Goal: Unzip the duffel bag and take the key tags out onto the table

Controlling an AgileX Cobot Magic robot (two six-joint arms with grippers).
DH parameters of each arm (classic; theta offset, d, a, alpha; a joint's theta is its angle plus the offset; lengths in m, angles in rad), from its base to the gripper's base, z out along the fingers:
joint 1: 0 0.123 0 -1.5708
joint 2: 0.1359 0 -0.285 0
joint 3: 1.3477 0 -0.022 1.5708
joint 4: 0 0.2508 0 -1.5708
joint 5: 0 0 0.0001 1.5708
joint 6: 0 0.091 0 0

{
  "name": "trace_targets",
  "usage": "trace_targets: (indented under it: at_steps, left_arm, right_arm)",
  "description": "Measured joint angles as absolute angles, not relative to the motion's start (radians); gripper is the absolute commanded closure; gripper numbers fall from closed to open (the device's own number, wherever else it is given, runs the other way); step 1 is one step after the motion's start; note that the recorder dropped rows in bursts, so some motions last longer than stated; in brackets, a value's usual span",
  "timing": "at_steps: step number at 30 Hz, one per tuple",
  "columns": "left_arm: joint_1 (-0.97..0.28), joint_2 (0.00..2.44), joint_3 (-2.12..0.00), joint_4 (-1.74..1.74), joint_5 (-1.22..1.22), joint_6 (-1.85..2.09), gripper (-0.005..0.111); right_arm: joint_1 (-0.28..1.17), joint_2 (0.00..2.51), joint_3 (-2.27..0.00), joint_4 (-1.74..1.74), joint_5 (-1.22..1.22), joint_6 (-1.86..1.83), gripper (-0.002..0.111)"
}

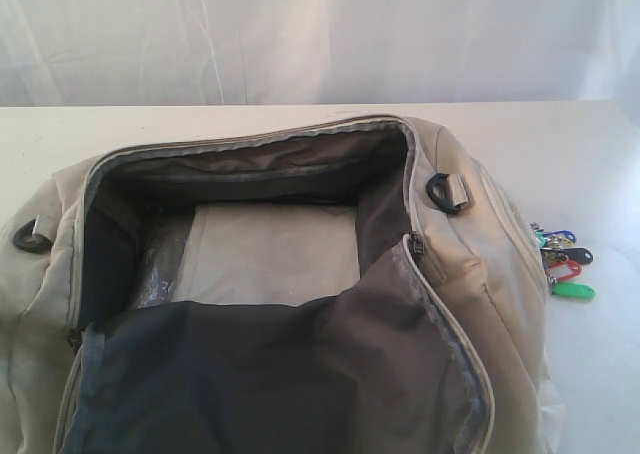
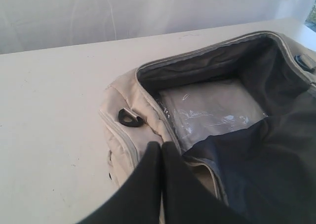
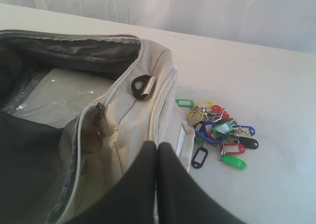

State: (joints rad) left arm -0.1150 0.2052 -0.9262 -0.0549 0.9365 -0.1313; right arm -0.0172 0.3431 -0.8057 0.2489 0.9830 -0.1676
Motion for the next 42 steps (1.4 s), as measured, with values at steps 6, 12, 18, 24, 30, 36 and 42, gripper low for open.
trace_targets:
  at_steps: [6,12,18,24,30,36,42]
  left_arm:
    - [-0.115,0.205,-0.926,-0.050,0.936,-0.127,0.107]
    - [-0.115,0.205,-0.920,-0.034,0.801,-0.087,0.107]
    - [-0.115,0.204,-0.920,-0.034,0.594,-0.056,0.107]
    - [-0.115,0.204,-0.920,-0.034,0.534,-0.048,0.107]
    - [-0.115,0.205,-0.852,-0.034,0.449,-0.048,0.107]
    - [-0.115,0.187,-0.636,-0.034,0.326,-0.040,0.107]
    - [-0.115,0.097,-0.400,-0.032,0.224,0.017,0.107]
  right_arm:
    - [-0.017,0.343,-0.806,0.249,0.983,-0.168,0.108]
    - [-0.017,0.343,-0.806,0.249,0.983,-0.168,0.108]
    - [-0.017,0.343,-0.806,0.249,0.983,-0.168,0.108]
    - [-0.017,0.343,-0.806,0.249,0.983,-0.168,0.108]
    - [-0.017,0.343,-0.806,0.249,0.983,-0.168,0.108]
    - [-0.017,0.343,-0.806,0.249,0.983,-0.168,0.108]
    - [-0.017,0.343,-0.806,0.249,0.983,-0.168,0.108]
